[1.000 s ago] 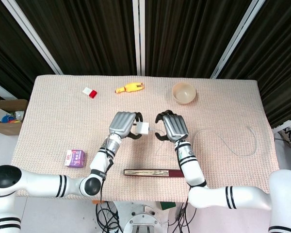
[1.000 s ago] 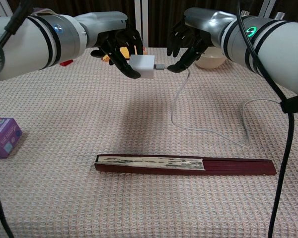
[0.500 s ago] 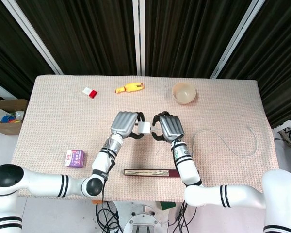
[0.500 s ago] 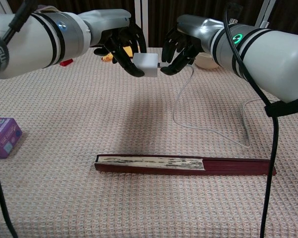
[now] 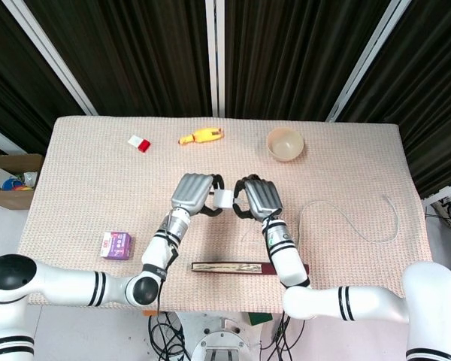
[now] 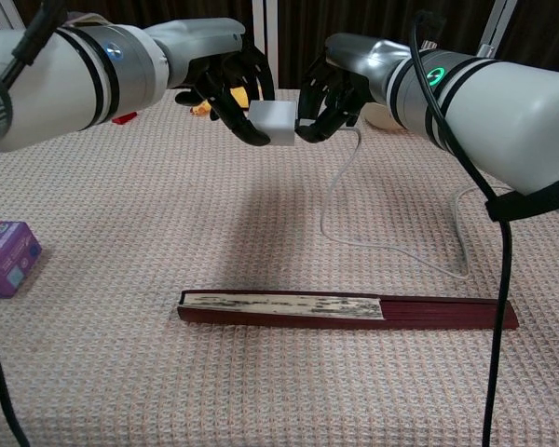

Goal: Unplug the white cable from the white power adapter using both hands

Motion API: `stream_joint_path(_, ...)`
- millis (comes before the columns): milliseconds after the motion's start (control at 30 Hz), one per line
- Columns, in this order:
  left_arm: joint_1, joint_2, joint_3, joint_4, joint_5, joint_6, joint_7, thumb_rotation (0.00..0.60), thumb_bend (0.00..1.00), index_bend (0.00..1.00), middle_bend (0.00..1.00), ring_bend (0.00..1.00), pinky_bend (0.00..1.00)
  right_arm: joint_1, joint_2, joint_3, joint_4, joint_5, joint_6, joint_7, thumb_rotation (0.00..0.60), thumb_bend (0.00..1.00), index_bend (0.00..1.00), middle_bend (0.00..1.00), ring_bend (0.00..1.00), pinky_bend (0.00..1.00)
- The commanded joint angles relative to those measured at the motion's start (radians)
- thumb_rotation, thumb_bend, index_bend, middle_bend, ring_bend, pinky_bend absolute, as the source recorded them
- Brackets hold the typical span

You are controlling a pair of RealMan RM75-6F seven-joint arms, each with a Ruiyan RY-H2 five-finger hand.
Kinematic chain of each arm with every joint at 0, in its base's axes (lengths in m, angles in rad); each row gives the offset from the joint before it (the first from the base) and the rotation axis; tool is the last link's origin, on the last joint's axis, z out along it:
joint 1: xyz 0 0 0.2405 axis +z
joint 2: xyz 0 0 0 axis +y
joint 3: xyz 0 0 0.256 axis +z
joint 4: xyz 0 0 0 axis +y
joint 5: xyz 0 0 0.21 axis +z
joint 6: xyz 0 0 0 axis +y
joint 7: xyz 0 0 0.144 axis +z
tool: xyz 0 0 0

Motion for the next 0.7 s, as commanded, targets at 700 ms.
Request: stream_joint_path(700,0.042,0.023,0.055,0.135,0.01,-0.081,-0.06,0.589,0.32,0.56,0.52,0.68,0.91,-0.054,0.066,-0.045,-0.018,-0.044,0.012,0.013,0.6,0.48,0.68,0.42,0.23,0.42)
